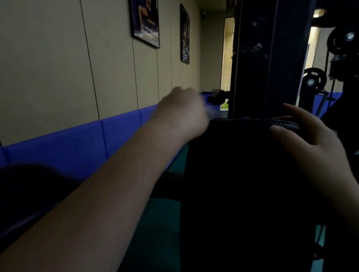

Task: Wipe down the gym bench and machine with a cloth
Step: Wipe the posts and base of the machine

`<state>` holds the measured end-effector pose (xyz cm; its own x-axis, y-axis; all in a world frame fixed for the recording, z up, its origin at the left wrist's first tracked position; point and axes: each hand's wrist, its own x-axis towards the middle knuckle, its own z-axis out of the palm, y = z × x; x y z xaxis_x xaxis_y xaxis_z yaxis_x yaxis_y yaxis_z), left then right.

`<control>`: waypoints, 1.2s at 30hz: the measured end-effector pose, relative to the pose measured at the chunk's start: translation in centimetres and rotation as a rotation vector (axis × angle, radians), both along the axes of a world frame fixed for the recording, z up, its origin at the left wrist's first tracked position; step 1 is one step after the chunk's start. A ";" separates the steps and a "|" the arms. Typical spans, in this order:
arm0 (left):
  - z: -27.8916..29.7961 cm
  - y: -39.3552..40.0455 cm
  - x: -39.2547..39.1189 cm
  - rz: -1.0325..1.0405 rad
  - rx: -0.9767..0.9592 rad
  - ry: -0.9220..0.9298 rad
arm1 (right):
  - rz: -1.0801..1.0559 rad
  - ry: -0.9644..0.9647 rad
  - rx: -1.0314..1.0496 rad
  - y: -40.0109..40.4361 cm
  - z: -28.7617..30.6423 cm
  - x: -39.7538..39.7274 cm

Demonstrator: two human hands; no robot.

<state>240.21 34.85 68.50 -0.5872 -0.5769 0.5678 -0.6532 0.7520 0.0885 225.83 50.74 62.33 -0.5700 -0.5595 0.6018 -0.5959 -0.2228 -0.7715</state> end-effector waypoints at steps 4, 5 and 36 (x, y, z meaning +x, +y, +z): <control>0.6 -0.9 1.6 -0.166 -0.039 0.234 | 0.003 0.007 0.017 -0.2 0.4 -0.1; 0.8 0.4 1.3 -0.354 -0.041 0.359 | 0.007 0.006 0.024 -0.2 0.5 -0.1; 3.0 0.5 -1.3 -0.576 -0.204 0.665 | 0.123 0.075 0.360 -2.8 6.2 -2.0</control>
<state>238.94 35.37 71.51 -0.2679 -0.1462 0.9523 -0.0324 0.9892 0.1428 223.81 47.93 68.58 -0.4468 -0.8043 0.3919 -0.6396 -0.0192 -0.7685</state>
